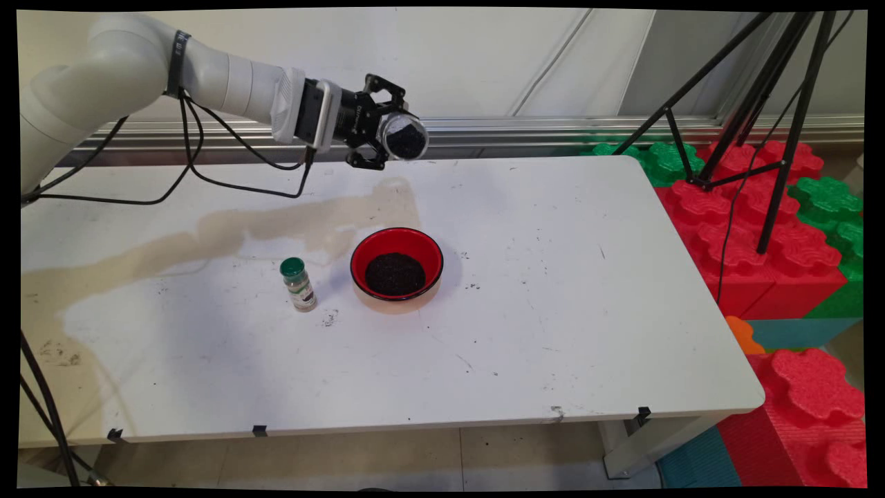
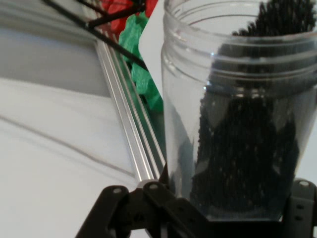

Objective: Pour the black seasoning powder in the red bowl

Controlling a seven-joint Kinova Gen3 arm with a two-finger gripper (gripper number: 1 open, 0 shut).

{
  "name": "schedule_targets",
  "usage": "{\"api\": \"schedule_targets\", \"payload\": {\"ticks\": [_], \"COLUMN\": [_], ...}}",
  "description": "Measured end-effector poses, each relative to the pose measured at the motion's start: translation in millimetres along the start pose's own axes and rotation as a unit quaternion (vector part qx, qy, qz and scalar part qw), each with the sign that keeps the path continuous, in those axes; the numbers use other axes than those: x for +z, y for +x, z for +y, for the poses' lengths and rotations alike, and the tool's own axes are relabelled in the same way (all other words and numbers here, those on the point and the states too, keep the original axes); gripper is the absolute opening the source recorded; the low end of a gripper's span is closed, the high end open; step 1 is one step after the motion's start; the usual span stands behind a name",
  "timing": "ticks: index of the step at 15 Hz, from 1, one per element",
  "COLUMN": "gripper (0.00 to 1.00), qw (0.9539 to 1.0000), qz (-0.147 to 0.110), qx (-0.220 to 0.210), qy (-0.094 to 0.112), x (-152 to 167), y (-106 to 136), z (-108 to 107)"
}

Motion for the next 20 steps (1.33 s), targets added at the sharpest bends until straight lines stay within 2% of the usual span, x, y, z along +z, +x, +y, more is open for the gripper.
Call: {"api": "schedule_targets", "payload": {"ticks": [2, 4, 6, 9, 11, 13, 14, 16, 20], "gripper": [0.0, 0.0, 0.0, 0.0, 0.0, 0.0, 0.0, 0.0, 0.0], "qw": [0.9986, 0.9949, 0.9861, 0.9736, 0.96, 0.949, 0.942, 0.9256, 0.8962], "qz": [-0.001, -0.002, -0.002, -0.002, -0.001, 0.0, 0.001, 0.003, 0.008], "qx": [-0.052, -0.1, -0.166, -0.228, -0.28, -0.315, -0.335, -0.378, -0.443], "qy": [0.001, 0.003, 0.006, 0.01, 0.012, 0.014, 0.014, 0.014, 0.012], "x": [-2, -5, -8, -11, -12, -13, -13, -12, -9], "y": [-1, -3, -5, -7, -10, -12, -13, -16, -22], "z": [-2, -2, -2, 0, 3, 7, 9, 15, 29]}}
